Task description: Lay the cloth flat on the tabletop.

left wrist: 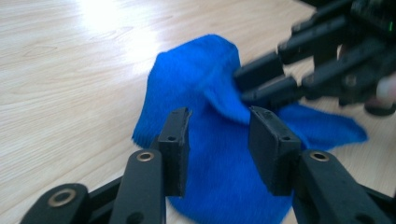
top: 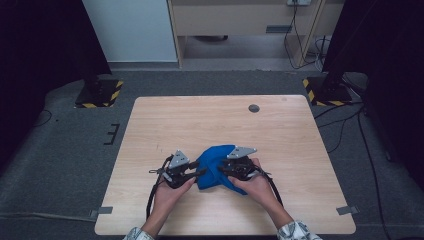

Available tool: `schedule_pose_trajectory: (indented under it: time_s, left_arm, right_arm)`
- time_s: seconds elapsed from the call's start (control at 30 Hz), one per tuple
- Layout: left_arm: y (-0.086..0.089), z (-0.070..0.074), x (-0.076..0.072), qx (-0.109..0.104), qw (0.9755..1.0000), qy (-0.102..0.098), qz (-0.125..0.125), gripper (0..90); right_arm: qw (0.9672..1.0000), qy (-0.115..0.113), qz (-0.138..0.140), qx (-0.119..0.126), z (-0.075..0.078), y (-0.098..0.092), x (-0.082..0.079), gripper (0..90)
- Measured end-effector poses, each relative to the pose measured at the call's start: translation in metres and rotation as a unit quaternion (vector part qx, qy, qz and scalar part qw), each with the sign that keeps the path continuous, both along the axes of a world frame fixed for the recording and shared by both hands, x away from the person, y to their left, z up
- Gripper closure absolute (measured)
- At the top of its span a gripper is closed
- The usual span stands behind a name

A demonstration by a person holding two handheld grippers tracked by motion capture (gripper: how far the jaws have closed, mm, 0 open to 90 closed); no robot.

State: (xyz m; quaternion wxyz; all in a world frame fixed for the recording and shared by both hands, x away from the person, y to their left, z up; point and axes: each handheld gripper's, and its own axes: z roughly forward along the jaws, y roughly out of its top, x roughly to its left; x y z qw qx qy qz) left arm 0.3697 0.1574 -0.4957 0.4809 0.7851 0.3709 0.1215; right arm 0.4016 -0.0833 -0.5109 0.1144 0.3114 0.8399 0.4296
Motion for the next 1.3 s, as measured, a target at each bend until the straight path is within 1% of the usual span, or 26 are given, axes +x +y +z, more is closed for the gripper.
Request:
schedule_pose_trajectory:
  time_s: [0.03, 0.07, 0.1, 0.13, 0.17, 0.23, 0.3, 0.33, 0.37, 0.43, 0.5, 0.57, 0.67, 0.7, 0.77, 0.83, 0.87, 0.9, 0.97, 1.03, 1.1, 1.17, 1.2, 1.23, 1.27, 1.3]
  left_arm:
    - [0.0, 0.0, 0.003, -0.014, 0.9999, 0.002, 0.002, 57.0]
    - [0.0, 0.0, 0.003, -0.014, 0.9999, 0.002, 0.002, 56.9]
    - [-0.002, 0.0, 0.006, -0.034, 0.9993, 0.013, -0.002, 56.2]
    - [-0.004, 0.0, 0.007, -0.027, 0.9996, 0.01, -0.003, 55.7]
    - [-0.004, 0.0, 0.007, -0.027, 0.9996, 0.01, -0.003, 54.4]
    - [-0.006, 0.0, 0.009, -0.038, 0.9991, 0.015, -0.006, 52.9]
    - [-0.008, -0.001, 0.011, -0.036, 0.9992, 0.015, -0.006, 51.5]
    - [-0.012, -0.001, 0.015, -0.042, 0.9989, 0.021, -0.01, 51.7]
    - [-0.015, -0.002, 0.017, -0.038, 0.999, 0.021, -0.013, 52.0]
    - [-0.021, -0.004, 0.02, -0.02, 0.9995, 0.021, -0.017, 51.6]
    - [-0.024, -0.007, 0.023, -0.008, 0.9995, 0.027, -0.015, 50.1]
    - [-0.026, -0.01, 0.025, -0.003, 0.9993, 0.033, -0.02, 51.0]
    - [-0.03, -0.009, 0.024, 0.003, 0.9991, 0.031, -0.03, 56.6]
    - [-0.032, -0.009, 0.023, 0.009, 0.9989, 0.028, -0.036, 56.6]
    - [-0.036, -0.009, 0.024, 0.014, 0.9985, 0.029, -0.044, 67.5]
    - [-0.038, -0.009, 0.025, 0.03, 0.9981, 0.025, -0.047, 75.6]
    - [-0.038, -0.009, 0.025, 0.03, 0.9981, 0.025, -0.047, 80.7]
    - [-0.037, -0.008, 0.024, 0.026, 0.9981, 0.027, -0.049, 84.4]
    - [-0.036, -0.004, 0.021, 0.028, 0.9985, 0.018, -0.043, 87.6]
    - [-0.033, 0.001, 0.019, 0.029, 0.9992, 0.004, -0.028, 87.9]
    - [-0.027, 0.007, 0.017, 0.032, 0.9994, -0.008, -0.013, 87.9]
    - [-0.021, 0.011, 0.015, 0.037, 0.9992, -0.013, -0.005, 87.9]
    - [-0.021, 0.011, 0.015, 0.037, 0.9992, -0.013, -0.005, 87.8]
    - [-0.013, 0.014, 0.013, 0.046, 0.9988, -0.017, 0.004, 87.8]
    - [-0.013, 0.014, 0.013, 0.046, 0.9988, -0.017, 0.004, 87.8]
    - [-0.004, 0.016, 0.012, 0.057, 0.9978, -0.025, 0.019, 87.7]
  right_arm:
    - [1.0, -0.002, -0.002, -0.001, 0.0, -0.001, -0.001, 66.2]
    - [1.0, -0.002, -0.002, -0.001, 0.0, -0.001, -0.001, 66.2]
    - [1.0, -0.005, -0.007, 0.002, 0.001, -0.005, -0.003, 66.4]
    - [1.0, -0.005, -0.007, 0.002, 0.0, -0.006, -0.004, 66.4]
    - [1.0, -0.005, -0.007, 0.002, 0.0, -0.006, -0.004, 66.4]
    - [1.0, -0.005, -0.007, -0.003, 0.0, -0.01, -0.005, 66.4]
    - [1.0, -0.004, -0.006, -0.002, -0.001, -0.012, -0.006, 66.8]
    - [1.0, -0.003, -0.004, -0.003, -0.001, -0.012, -0.007, 66.8]
    - [1.0, -0.001, -0.004, -0.003, -0.001, -0.012, -0.008, 66.8]
    - [1.0, -0.001, -0.003, -0.003, -0.002, -0.012, -0.009, 66.8]
    - [1.0, 0.001, -0.001, -0.006, -0.003, -0.011, -0.01, 67.0]
    - [1.0, -0.001, 0.0, -0.009, -0.004, -0.01, -0.01, 67.1]
    - [0.9999, 0.0, 0.002, -0.011, -0.004, -0.01, -0.011, 67.1]
    - [0.9999, 0.0, 0.002, -0.012, -0.004, -0.01, -0.011, 67.1]
    - [0.9999, -0.001, 0.004, -0.015, -0.004, -0.011, -0.012, 67.2]
    - [0.9998, -0.002, 0.002, -0.017, -0.004, -0.011, -0.012, 67.0]
    - [0.9998, -0.002, 0.002, -0.017, -0.004, -0.011, -0.012, 67.0]
    - [0.9997, -0.004, 0.002, -0.026, -0.003, -0.013, -0.015, 65.5]
    - [0.9994, -0.004, 0.004, -0.034, -0.002, -0.014, -0.017, 62.1]
    - [0.9991, -0.006, 0.001, -0.042, -0.001, -0.017, -0.02, 58.7]
    - [0.9982, -0.009, 0.005, -0.059, 0.001, -0.021, -0.023, 56.1]
    - [0.9974, -0.005, -0.005, -0.072, 0.0, -0.025, -0.025, 53.8]
    - [0.9974, -0.005, -0.005, -0.072, 0.0, -0.025, -0.025, 53.8]
    - [0.9973, 0.0, -0.018, -0.071, -0.003, -0.03, -0.023, 52.7]
    - [0.9973, 0.0, -0.018, -0.071, -0.003, -0.03, -0.023, 52.7]
    - [0.9972, 0.01, -0.031, -0.068, -0.006, -0.033, -0.019, 51.6]
